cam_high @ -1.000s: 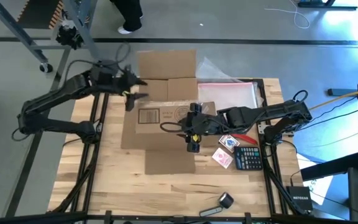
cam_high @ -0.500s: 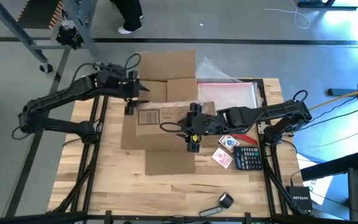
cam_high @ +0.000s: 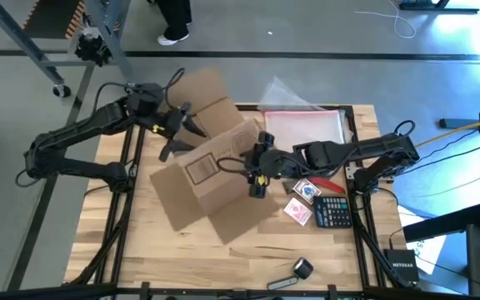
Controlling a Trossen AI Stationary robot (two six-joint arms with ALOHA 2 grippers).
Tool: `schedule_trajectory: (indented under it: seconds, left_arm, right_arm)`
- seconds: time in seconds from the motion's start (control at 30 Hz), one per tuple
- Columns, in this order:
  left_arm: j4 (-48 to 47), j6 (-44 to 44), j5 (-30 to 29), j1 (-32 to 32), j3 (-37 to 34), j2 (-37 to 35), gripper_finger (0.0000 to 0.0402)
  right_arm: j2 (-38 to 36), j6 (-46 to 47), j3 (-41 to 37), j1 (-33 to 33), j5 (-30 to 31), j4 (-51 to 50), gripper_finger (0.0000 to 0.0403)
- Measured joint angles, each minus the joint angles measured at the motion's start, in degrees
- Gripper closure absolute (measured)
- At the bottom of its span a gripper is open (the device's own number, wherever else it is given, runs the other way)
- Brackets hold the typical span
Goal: Unpack boxes
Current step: Break down box until it is fully flat
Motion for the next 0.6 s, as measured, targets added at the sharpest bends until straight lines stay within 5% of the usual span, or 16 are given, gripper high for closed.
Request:
schedule_trajectory:
  seconds: [0.6]
  left_arm:
    - [14.31, -12.92, -0.30, -7.96, 0.15, -0.30, 0.0192]
  right_arm:
    - [2.30, 0.43, 1.52, 0.81, 4.11, -0.69, 0.0178]
